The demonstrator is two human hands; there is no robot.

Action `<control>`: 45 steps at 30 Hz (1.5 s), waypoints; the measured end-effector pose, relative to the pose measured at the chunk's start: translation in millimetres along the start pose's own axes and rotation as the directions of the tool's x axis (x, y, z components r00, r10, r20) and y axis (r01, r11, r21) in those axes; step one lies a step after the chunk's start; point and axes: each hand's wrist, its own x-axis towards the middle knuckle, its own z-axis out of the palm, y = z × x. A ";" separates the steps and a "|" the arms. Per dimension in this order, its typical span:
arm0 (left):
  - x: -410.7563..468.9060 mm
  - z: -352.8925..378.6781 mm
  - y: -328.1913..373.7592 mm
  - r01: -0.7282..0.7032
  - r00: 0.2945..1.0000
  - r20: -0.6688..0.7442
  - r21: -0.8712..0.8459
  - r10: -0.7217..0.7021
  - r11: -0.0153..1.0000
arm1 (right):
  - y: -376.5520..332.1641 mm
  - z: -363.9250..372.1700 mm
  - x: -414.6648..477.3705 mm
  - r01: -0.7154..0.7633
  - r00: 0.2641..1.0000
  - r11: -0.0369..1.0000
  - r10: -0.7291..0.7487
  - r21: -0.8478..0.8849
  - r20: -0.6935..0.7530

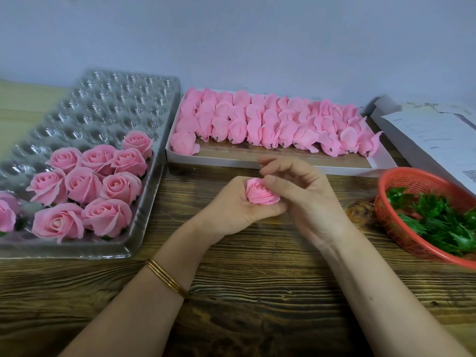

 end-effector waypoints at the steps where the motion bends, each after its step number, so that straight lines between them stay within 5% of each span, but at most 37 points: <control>1: -0.5 0.5 0.8 -0.003 1.000 0.011 0.008 0.003 1.000 | 0.1 0.9 -0.3 0.001 1.000 1.000 0.000 -0.014 0.021; 16: -3.9 2.4 9.8 0.020 0.998 0.054 -0.069 -0.016 0.997 | 12.8 -0.5 2.4 0.011 0.987 0.995 0.005 -0.097 0.160; 28: -1.7 1.1 4.7 0.023 0.999 0.044 -0.128 -0.018 0.991 | 20.2 -4.5 2.5 0.065 0.991 0.949 -0.026 -0.308 0.129; 37: 0.6 -0.7 1.6 0.040 0.998 0.041 -0.040 -0.038 0.998 | 9.4 -11.6 7.9 -0.135 0.987 0.989 0.139 0.059 -0.080; 45: -2.3 1.4 5.1 0.047 0.997 0.058 -0.016 -0.046 0.999 | 11.0 -7.2 7.7 -0.248 0.968 0.967 0.249 0.054 -0.024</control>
